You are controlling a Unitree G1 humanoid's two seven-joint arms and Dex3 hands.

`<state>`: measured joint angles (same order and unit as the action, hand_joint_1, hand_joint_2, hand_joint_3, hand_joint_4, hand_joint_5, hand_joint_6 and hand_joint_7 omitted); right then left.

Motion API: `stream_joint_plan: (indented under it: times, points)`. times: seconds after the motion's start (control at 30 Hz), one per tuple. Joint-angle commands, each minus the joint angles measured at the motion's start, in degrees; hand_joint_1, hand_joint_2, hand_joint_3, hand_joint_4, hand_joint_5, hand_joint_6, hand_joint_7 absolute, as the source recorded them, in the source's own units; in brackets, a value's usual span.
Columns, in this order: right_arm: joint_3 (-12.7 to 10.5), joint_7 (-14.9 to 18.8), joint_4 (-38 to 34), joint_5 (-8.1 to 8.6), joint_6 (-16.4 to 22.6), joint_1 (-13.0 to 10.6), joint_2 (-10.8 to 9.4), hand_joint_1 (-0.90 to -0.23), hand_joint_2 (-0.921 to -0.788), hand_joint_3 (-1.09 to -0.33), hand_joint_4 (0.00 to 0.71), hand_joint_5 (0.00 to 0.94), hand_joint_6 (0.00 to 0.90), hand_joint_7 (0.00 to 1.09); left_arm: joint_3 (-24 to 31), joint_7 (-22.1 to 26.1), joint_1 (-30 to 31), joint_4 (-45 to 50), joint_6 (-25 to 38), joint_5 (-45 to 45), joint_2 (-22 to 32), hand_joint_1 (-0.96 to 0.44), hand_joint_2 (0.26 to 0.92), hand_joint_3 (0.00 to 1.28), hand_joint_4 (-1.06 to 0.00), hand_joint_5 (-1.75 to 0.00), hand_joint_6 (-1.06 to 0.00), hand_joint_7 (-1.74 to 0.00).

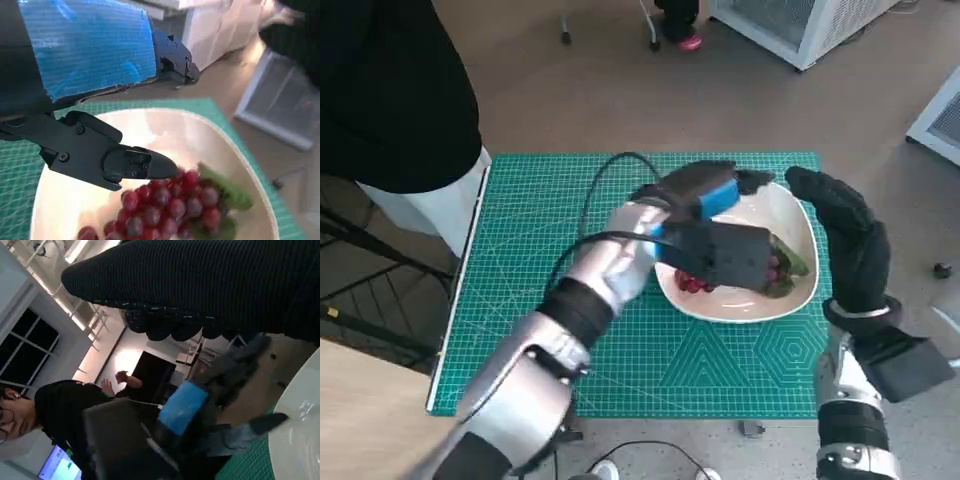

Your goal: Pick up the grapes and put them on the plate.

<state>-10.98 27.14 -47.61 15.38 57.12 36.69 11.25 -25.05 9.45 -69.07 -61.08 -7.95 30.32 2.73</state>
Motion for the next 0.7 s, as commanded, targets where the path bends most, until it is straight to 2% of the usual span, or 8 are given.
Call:
stream_joint_plan:
  times: [0.03, 0.2, 0.33, 0.53, 0.7]
  points:
    - [0.19, 0.36, -0.9, -0.57, 0.07, -0.17, -0.01, -0.502, -0.921, -0.581, 0.217, 0.007, 0.228, 0.01, 4.14, 0.75, 4.03, 6.29, -3.33, -3.91, 4.69, -0.51, 0.921, 0.23, -0.18, -0.01, -0.3, -0.01]
    - [0.17, 0.24, -1.5, -0.81, 0.59, -0.01, -0.07, -0.498, -0.921, -0.577, 0.218, 0.006, 0.229, 0.01, 9.79, 0.97, 10.63, 12.88, -7.96, -10.01, 8.33, -0.48, 0.921, 0.24, -0.26, -0.03, -0.33, -0.03]
    - [0.17, 0.24, -2.62, -0.97, 1.18, 0.41, -0.19, -0.493, -0.921, -0.576, 0.218, 0.006, 0.229, 0.01, 14.61, 0.84, 16.48, 16.54, -12.96, -15.99, 9.17, -0.48, 0.921, 0.25, -0.31, -0.03, -0.35, -0.03]
    - [0.31, 0.51, -4.9, -0.98, 1.92, 1.52, -0.57, -0.483, -0.921, -0.575, 0.219, 0.005, 0.229, 0.01, 20.52, 1.82, 23.39, 18.83, -21.41, -25.04, 7.86, -0.49, 0.921, 0.28, -0.3, -0.01, -0.33, -0.01]
    - [0.6, 0.91, -5.93, -0.88, 2.45, 2.09, -1.04, -0.491, -0.921, -0.57, 0.221, 0.005, 0.231, 0.01, 24.5, 5.77, 27.26, 19.97, -26.35, -33.18, 6.26, -0.49, 0.921, 0.33, -0.27, 0.0, -0.31, 0.0]
